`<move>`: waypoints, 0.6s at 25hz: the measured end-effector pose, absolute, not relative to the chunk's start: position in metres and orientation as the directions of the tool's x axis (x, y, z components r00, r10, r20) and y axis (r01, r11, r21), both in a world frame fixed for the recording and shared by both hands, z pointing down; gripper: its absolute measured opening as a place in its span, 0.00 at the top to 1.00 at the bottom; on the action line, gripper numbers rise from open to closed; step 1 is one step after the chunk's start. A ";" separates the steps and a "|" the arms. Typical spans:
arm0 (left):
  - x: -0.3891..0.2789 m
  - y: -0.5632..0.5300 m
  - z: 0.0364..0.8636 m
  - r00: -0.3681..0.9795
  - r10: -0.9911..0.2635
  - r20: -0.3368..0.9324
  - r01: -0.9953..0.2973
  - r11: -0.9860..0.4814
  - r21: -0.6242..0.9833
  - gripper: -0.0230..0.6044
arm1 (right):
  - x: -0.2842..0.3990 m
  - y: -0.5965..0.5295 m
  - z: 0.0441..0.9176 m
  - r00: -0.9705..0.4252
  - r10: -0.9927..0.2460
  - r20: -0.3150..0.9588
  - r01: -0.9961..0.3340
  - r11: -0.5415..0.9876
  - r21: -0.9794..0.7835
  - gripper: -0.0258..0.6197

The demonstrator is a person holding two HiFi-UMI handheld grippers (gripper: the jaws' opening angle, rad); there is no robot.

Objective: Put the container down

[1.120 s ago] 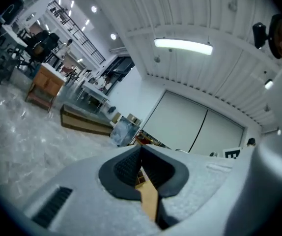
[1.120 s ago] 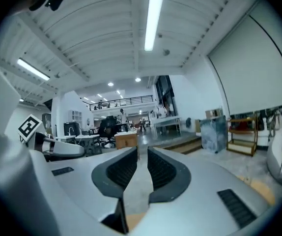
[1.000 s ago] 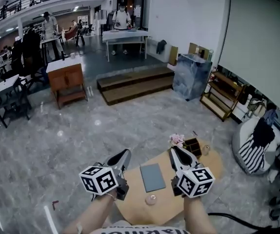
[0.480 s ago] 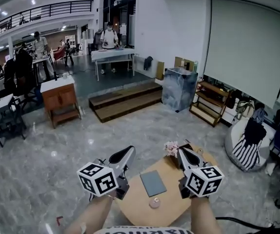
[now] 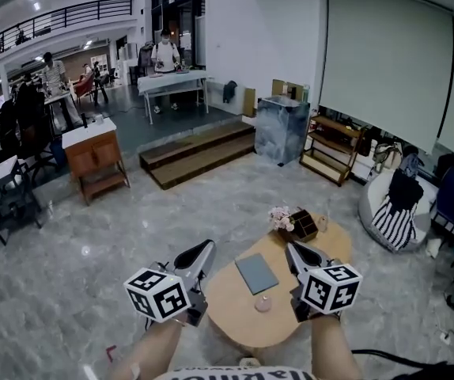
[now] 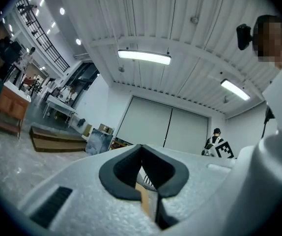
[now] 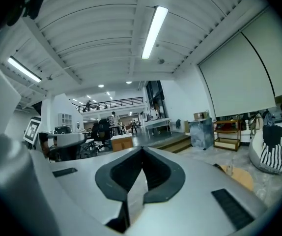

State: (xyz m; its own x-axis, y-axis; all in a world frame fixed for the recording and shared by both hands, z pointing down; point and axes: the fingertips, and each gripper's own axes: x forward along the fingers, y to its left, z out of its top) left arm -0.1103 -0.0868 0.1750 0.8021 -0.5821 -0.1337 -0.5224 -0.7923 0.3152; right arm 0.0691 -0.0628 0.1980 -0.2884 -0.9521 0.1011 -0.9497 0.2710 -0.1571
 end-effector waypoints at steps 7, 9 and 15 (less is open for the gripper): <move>-0.159 -0.033 0.193 0.813 -0.574 -0.100 -0.520 -0.793 0.318 0.94 | 0.037 0.008 0.225 -0.237 -0.961 0.143 -0.959 0.208 -0.195 0.94; -0.169 -0.020 0.197 0.817 -0.569 -0.094 -0.514 -0.793 0.327 0.94 | 0.028 0.026 0.230 -0.222 -0.962 0.159 -0.962 0.189 -0.196 0.94; -0.178 0.009 0.198 0.836 -0.539 -0.101 -0.480 -0.808 0.343 0.94 | 0.020 0.064 0.235 -0.167 -0.967 0.192 -0.975 0.133 -0.180 0.94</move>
State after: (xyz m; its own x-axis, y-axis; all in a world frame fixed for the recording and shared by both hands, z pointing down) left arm -0.1778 0.0092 0.1979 0.8360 -0.5394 -0.1012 -0.4797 -0.8077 0.3428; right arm 0.0198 0.0638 0.2346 -0.1670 -0.9670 0.1925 -0.9747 0.1325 -0.1797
